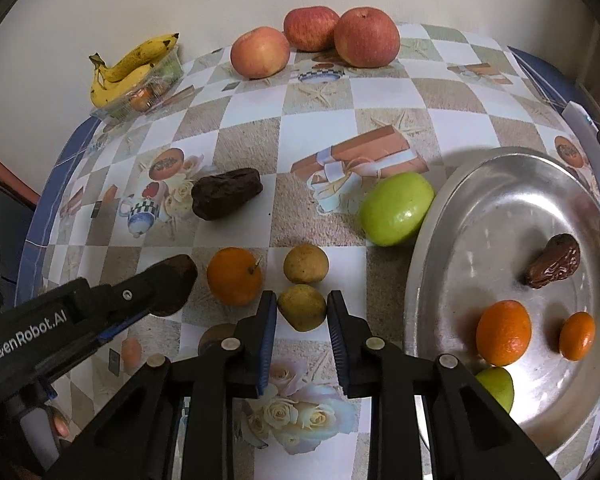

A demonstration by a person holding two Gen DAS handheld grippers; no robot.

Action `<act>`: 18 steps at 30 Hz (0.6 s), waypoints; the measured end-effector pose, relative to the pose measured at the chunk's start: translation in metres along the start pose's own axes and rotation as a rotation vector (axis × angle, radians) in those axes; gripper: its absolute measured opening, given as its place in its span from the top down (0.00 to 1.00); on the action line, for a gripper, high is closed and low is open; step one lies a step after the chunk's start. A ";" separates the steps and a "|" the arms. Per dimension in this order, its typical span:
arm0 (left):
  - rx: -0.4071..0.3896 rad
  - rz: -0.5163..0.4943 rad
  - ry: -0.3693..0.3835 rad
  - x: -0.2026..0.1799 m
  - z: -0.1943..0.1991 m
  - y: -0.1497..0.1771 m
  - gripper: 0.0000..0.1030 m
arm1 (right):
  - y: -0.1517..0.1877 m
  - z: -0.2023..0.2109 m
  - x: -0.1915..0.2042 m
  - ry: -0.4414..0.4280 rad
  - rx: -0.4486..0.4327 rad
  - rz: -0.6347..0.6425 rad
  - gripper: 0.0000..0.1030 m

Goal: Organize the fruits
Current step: 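Grasp a small tan round fruit with the right tool while the left tool grasps a dark brown date, then carry the tan fruit and the date into the steel bowl and open both tools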

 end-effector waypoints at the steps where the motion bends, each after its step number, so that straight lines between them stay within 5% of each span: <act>1: -0.007 -0.007 0.000 -0.001 0.002 -0.001 0.64 | -0.001 0.002 0.000 0.001 -0.005 0.002 0.74; 18: -0.059 -0.142 0.005 -0.049 0.010 0.013 0.64 | -0.010 0.032 -0.044 0.007 -0.060 -0.082 0.74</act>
Point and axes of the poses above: each gripper's, at about its wrist camera, not at the fingertips, and z roughly against the way its jaws point, x to its left, y to its underside, the point moved 7 cm from there along -z, roughly the way its jaws point, and after that the axes turned 5 degrees about -x, right-handed, at the moved point
